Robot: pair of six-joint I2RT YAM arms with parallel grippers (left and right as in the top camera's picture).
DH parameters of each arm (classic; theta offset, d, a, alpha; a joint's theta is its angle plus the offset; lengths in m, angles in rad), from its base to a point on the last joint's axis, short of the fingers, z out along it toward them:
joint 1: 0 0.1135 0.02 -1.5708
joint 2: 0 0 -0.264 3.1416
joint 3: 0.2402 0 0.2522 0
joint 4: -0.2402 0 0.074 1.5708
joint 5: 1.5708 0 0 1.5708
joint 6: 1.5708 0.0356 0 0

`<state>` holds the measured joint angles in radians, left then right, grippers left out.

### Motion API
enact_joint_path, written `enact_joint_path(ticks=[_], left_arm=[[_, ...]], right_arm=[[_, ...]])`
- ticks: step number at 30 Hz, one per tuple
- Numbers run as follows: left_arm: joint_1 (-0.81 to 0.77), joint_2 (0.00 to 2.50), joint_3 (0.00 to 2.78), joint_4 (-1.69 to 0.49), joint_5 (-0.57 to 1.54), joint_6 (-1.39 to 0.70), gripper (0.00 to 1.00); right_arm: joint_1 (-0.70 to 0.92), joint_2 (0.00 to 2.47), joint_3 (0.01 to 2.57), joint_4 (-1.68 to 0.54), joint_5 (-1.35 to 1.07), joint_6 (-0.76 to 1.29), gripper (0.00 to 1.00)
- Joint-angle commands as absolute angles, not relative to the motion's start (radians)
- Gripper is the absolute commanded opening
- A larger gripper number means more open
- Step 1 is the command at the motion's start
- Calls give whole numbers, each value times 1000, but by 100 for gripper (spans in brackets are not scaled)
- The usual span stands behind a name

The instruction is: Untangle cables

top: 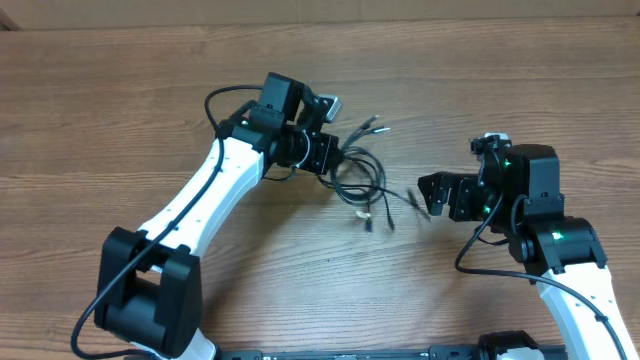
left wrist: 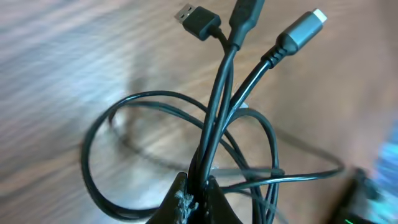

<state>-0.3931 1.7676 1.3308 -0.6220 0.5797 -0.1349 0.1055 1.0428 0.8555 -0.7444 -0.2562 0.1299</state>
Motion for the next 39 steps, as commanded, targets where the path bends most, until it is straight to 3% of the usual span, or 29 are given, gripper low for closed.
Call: enact_joint_path(ticks=[1,16,27,30,32,33,34,39], left_arm=[[-400,1754,1347,-632,785,-136,4],[-416,1754,1347,-621,886,-135,4],[-437,1754,1346,-590,889,-139,4],[-453,1754,1346,-582,889,-138,4],[-459,1754,1346,-582,889,-138,4],[-459,1754,1346,-582,892,-139,4],[-459,1754,1346,-581,899,-139,4],[-459,1754,1346,-568,974,-138,4]], right_arm=[[110,1046,888,-739,-329,130,100],[110,1197,888,-738,-506,130,99],[111,1286,888,-731,-628,129,82],[112,1286,888,-720,-657,129,75],[112,1286,888,-710,-656,130,59],[112,1286,888,-703,-656,130,46],[112,1286,888,-698,-656,132,41],[112,1286,888,-680,-656,180,33]])
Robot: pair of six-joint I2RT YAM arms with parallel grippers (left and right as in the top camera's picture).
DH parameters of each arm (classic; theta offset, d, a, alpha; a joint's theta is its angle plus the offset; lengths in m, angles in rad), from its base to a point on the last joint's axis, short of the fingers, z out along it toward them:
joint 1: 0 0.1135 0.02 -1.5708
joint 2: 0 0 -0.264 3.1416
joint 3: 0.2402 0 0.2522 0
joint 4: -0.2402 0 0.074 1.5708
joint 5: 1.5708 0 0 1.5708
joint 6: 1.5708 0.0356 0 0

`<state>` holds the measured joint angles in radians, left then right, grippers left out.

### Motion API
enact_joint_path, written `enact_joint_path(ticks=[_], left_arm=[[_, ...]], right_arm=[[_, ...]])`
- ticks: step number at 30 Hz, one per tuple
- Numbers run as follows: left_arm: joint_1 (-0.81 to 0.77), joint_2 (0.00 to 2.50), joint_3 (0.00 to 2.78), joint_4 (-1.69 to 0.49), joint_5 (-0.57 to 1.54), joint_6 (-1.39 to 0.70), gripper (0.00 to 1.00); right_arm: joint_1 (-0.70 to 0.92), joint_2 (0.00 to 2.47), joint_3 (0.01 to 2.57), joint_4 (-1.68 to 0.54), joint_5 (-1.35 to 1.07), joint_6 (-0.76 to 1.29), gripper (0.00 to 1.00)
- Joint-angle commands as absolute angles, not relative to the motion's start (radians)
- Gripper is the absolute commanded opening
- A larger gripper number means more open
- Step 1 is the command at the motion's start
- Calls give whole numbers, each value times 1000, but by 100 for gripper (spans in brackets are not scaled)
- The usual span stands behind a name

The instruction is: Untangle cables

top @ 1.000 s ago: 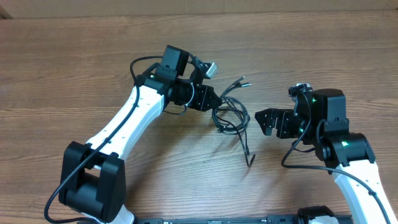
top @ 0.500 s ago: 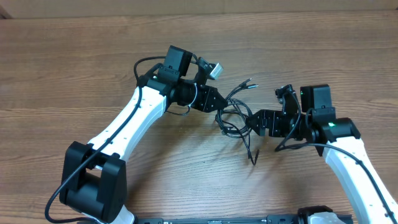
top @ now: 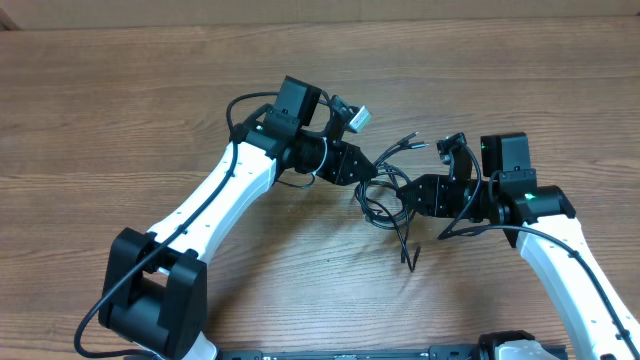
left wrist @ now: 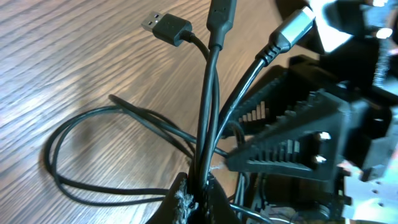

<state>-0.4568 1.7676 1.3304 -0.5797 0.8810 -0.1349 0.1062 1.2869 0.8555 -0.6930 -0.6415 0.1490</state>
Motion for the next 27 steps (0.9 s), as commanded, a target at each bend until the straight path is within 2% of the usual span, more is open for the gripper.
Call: enact_joint_path(ticks=[1,4,5,20,21,22,27], left_arm=[[-459,1754,1346,-567,972,-138,4],[-459,1754,1346,-568,969,-134,4],[-459,1754,1346,-568,969,-134,4],[-459,1754,1346,-572,818,-134,5],[-459,1754,1346,-577,799,-134,20],[-459,1754,1346,-580,783,-134,29],[-459,1754,1346,-615,746,-134,50]], right_arm=[[112,1286,888,-678,-656,183,29],[112,1286,888,-675,-656,183,8],[112,1286,888,-675,-656,183,4],[112,1286,888,-682,-676,182,4],[112,1286,888,-682,-676,182,4],[112,1286,888,-682,-676,182,4],[112,1286,888,-682,-675,182,4]])
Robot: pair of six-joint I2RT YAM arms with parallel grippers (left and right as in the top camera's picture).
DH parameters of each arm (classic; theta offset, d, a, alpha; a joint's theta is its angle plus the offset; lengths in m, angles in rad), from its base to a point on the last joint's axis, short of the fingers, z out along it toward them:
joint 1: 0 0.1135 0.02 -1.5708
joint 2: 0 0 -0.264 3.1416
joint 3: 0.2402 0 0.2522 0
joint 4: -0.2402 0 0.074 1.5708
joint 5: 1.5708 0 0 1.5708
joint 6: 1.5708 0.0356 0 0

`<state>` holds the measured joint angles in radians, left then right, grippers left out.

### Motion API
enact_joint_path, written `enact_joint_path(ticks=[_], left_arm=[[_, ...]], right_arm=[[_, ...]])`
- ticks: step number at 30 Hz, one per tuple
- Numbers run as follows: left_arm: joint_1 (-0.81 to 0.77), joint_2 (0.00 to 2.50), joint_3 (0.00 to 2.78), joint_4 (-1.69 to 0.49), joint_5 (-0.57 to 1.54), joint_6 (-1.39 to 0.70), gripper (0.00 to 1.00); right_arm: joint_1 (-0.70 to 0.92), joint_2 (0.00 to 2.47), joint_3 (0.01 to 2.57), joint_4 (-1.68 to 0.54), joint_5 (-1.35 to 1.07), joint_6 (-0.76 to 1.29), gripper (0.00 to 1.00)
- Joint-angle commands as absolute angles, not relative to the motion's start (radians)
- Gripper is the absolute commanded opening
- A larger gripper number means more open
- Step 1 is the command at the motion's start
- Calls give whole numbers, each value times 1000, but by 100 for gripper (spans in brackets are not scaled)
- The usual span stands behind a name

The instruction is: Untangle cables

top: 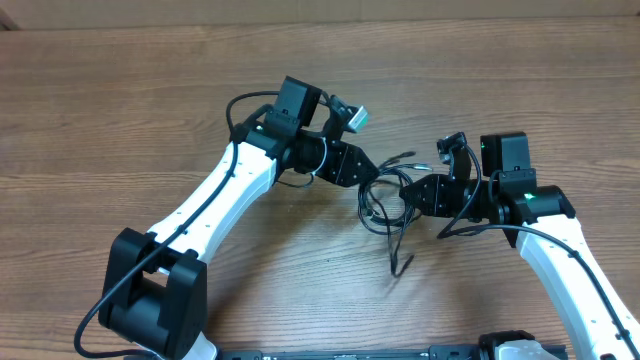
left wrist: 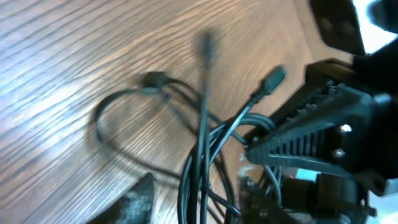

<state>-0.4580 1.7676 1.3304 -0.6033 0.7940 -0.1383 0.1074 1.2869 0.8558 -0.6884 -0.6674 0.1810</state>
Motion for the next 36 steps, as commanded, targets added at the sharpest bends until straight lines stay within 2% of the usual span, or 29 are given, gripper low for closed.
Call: enact_joint_path(ticks=[1,14,15,18,19,21,23,28,36], left_arm=[[-459,1754,1346,-619,747,-134,51],[-459,1754,1346,-655,752,-134,51],[-459,1754,1346,-657,752,-134,49],[-459,1754,1346,-665,760,-133,37],[-459,1754,1346,-669,759,-126,36],[-459,1754,1346,-673,754,-126,50],[-461,1754,1346,-673,755,-126,56],[-488,1754,1346,-676,759,-126,53],[-578,1754,1346,-687,734,-127,53]], right_arm=[[112,1286,888,-680,-675,182,4],[112,1286,888,-656,-623,239,4],[112,1286,888,-656,-622,239,4],[111,1286,888,-656,-622,239,4],[111,1286,888,-656,-622,240,4],[111,1286,888,-656,-622,239,4],[111,1286,888,-655,-622,240,4],[111,1286,888,-620,-603,313,4],[111,1286,888,-583,-576,319,4]])
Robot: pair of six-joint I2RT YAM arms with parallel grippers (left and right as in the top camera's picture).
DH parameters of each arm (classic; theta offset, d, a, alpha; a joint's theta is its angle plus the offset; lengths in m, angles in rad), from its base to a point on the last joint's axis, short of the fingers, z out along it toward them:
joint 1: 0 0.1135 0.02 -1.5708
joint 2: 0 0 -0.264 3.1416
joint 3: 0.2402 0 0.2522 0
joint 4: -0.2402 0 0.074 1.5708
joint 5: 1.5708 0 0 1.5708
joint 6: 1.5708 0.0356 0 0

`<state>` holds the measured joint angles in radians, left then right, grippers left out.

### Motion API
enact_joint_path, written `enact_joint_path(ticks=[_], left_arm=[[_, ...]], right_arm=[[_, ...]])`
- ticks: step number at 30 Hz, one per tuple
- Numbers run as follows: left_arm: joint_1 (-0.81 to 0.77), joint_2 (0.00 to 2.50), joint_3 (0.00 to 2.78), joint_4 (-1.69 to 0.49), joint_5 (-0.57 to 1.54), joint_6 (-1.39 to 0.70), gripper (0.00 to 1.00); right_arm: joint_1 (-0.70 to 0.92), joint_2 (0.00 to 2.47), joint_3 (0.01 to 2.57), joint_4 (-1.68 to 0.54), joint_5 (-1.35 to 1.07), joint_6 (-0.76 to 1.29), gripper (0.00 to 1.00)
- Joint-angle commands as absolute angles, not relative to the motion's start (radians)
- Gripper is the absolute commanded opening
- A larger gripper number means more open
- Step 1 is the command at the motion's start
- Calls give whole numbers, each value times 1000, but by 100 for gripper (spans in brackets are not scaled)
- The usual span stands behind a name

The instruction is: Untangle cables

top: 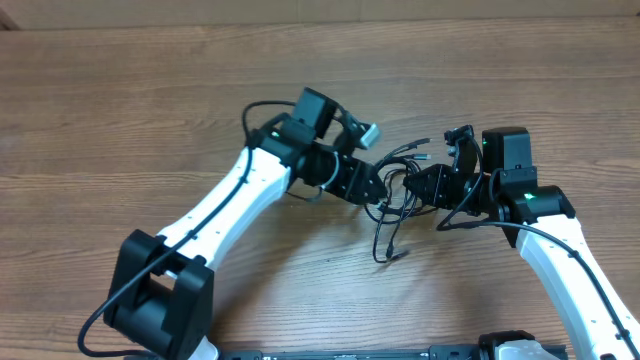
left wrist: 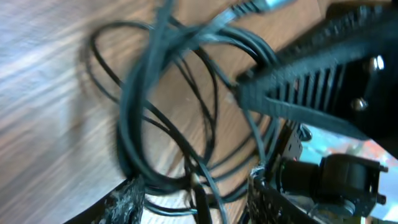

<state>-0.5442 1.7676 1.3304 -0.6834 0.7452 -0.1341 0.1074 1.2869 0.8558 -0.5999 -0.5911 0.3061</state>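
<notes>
A tangle of black cables hangs between my two grippers at the table's middle, one loose end trailing down to the wood. In the left wrist view the cable loops fill the frame. My left gripper is open, its fingers wide apart with several strands running between them. My right gripper faces it from the right and is shut on the bundle; its ribbed finger pinches the strands. Two plug ends stick up behind.
The wooden table carries nothing else in view. The two arms meet tip to tip at the centre, the left arm's white link slanting from the lower left and the right arm's link from the lower right.
My left gripper has moved a little right and down, into the loops, still open. The bundle has shifted with the right gripper, and the trailing end now lies a bit further left.
At first my left gripper was shut on the cable stems left of centre, the right gripper open and apart. Then both met at the centre, the left still holding. Later the left gripper was open and the right held the bundle, as now.
</notes>
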Motion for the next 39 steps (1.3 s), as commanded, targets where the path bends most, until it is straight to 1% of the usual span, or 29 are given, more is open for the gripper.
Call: enact_joint_path(ticks=[1,4,10,17,24,34,36,39], left_arm=[[-587,1754,1346,-691,718,-126,53],[-617,1754,1346,-712,653,-127,53],[-648,1754,1346,-743,593,-127,53],[-649,1754,1346,-763,591,-127,53],[-649,1755,1345,-761,591,-127,55],[-651,1801,1345,-754,590,-127,54],[-651,1819,1345,-743,590,-127,53],[-651,1837,1345,-713,590,-127,49]], right_arm=[[111,1286,888,-575,-573,319,4],[111,1286,888,-551,-573,319,4],[111,1286,888,-517,-573,319,4],[111,1286,888,-513,-527,356,4],[111,1286,888,-502,-529,371,4],[111,1286,888,-502,-552,371,4],[111,1286,888,-502,-552,371,4],[111,1286,888,-502,-552,371,4]])
